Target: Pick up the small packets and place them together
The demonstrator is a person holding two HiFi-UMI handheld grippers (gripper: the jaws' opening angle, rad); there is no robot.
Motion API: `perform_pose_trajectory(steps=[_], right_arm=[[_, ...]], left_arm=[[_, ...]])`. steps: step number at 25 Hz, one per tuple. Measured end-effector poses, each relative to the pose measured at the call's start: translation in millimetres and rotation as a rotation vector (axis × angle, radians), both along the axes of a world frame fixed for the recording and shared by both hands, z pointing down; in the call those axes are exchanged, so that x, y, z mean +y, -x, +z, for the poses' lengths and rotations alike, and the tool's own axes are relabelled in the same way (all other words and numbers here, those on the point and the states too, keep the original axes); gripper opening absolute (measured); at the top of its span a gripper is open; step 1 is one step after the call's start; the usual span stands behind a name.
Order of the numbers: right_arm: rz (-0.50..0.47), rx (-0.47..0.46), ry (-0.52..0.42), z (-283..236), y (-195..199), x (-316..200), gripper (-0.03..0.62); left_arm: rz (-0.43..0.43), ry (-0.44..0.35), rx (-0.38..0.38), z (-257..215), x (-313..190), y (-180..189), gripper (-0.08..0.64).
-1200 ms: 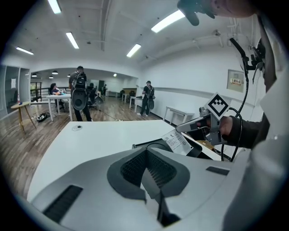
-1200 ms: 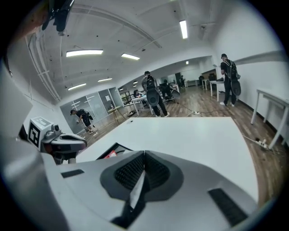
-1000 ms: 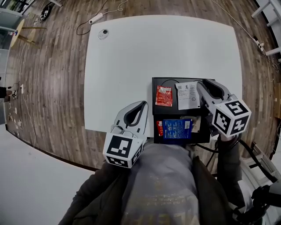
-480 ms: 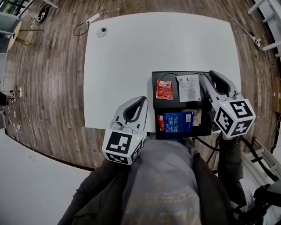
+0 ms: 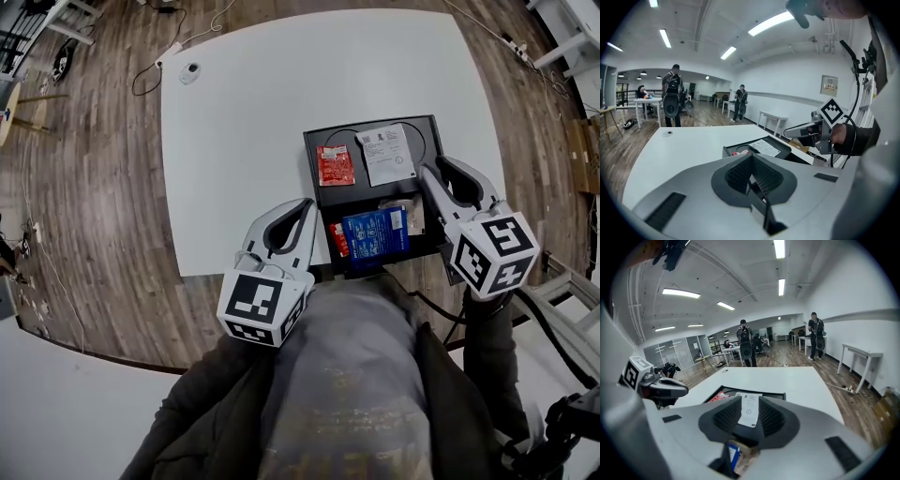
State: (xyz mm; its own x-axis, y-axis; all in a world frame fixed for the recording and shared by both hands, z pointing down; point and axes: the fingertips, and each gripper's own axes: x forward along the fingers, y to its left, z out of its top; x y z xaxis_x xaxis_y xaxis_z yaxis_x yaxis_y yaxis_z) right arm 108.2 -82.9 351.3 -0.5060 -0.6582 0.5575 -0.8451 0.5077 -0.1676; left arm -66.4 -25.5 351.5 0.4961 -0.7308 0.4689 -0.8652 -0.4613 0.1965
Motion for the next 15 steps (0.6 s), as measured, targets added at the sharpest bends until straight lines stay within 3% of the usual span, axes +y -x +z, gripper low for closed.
perform_pose_trajectory(steps=[7,15], right_arm=[[-0.089,-0.002,0.156,36,16,49,0.112],[-0.141,0.052,0.229,69,29,61,0.112]], left_arm=[[0.063,0.006,0.004,-2,6,-11,0.002],[0.074,0.031,-0.023,4,7,-11,0.002]])
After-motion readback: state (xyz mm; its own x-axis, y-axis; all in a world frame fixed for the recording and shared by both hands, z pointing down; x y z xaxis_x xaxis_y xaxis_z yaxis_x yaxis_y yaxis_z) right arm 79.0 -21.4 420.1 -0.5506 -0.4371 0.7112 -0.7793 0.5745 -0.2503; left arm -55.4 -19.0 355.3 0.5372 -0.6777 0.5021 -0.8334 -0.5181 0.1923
